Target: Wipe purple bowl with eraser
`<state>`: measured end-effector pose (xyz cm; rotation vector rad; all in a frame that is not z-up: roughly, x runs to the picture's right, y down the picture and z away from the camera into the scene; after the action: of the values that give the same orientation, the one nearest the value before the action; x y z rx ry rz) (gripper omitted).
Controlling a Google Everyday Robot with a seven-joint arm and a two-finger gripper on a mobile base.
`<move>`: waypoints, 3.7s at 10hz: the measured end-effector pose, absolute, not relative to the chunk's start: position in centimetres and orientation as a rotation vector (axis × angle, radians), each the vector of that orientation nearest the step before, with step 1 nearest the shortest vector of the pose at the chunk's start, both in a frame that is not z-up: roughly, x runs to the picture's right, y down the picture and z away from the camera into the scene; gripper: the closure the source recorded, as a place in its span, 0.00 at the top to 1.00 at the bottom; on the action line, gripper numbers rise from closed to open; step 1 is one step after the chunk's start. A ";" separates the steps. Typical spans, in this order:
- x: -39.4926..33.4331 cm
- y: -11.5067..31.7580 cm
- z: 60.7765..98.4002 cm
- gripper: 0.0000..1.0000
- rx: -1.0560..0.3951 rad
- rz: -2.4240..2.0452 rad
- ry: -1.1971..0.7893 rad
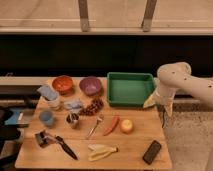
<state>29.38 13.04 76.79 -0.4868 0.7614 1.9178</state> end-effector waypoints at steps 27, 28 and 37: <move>27.1 30.6 75.3 0.12 -0.881 1.840 0.997; 27.5 29.5 75.2 0.12 -0.857 1.855 0.976; 28.5 10.8 74.4 0.12 -0.495 1.973 0.640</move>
<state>28.48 10.79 74.39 -0.4953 0.6403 1.9731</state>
